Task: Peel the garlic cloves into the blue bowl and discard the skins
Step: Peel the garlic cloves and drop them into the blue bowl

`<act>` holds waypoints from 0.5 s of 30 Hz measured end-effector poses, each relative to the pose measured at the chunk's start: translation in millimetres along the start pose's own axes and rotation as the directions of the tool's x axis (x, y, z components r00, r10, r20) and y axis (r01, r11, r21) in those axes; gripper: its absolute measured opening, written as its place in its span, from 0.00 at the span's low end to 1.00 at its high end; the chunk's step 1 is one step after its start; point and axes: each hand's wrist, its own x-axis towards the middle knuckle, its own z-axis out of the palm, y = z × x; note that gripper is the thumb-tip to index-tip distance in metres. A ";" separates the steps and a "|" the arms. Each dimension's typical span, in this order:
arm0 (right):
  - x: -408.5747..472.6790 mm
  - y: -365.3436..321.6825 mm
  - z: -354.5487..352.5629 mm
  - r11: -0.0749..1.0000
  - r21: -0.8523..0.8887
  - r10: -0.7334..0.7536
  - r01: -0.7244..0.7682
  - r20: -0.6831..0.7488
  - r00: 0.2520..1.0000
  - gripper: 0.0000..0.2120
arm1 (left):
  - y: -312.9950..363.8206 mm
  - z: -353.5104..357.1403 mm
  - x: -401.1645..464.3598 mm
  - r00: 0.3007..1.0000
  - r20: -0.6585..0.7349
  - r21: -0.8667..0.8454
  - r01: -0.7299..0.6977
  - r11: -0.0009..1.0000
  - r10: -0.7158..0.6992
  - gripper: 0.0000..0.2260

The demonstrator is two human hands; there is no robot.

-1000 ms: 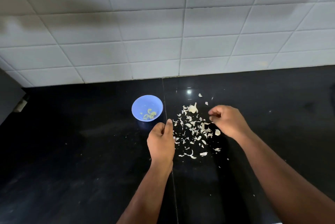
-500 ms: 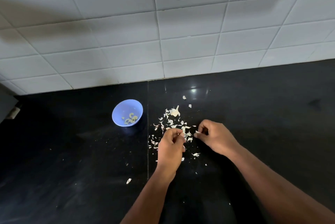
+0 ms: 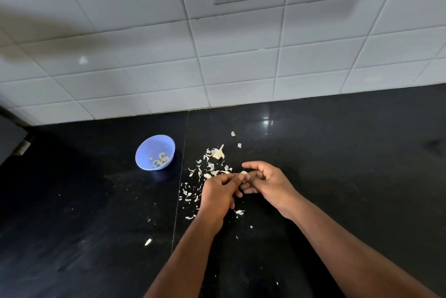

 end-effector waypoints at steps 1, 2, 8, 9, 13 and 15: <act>0.8 0.7 -0.2 1.000 -0.002 -0.001 0.001 0.014 1.000 0.12 | 1.7 -0.5 0.0 1.000 0.011 -0.008 0.005 1.000 -0.005 0.06; 1.5 1.4 0.0 1.000 -0.005 0.000 0.000 0.024 1.000 0.12 | 2.3 -0.4 0.9 1.000 0.011 -0.022 0.010 1.000 -0.010 0.06; 5.4 4.0 8.7 0.999 -0.044 -0.014 0.013 -0.029 0.999 0.08 | -4.4 8.0 3.0 0.993 -0.115 -0.097 0.017 0.995 -0.028 0.05; 6.0 5.0 11.5 0.998 -0.057 -0.019 0.017 -0.042 0.999 0.08 | -4.7 8.4 2.1 0.991 -0.132 -0.114 0.012 0.993 -0.028 0.05; 8.1 7.7 17.8 0.997 -0.071 -0.036 0.029 -0.103 0.994 0.06 | -7.2 10.8 0.0 0.988 -0.154 -0.152 -0.032 0.988 0.008 0.05; 8.8 6.9 18.2 0.998 -0.059 -0.029 0.022 -0.121 0.992 0.05 | -9.7 10.4 -0.7 0.984 -0.177 -0.133 -0.058 0.989 0.034 0.04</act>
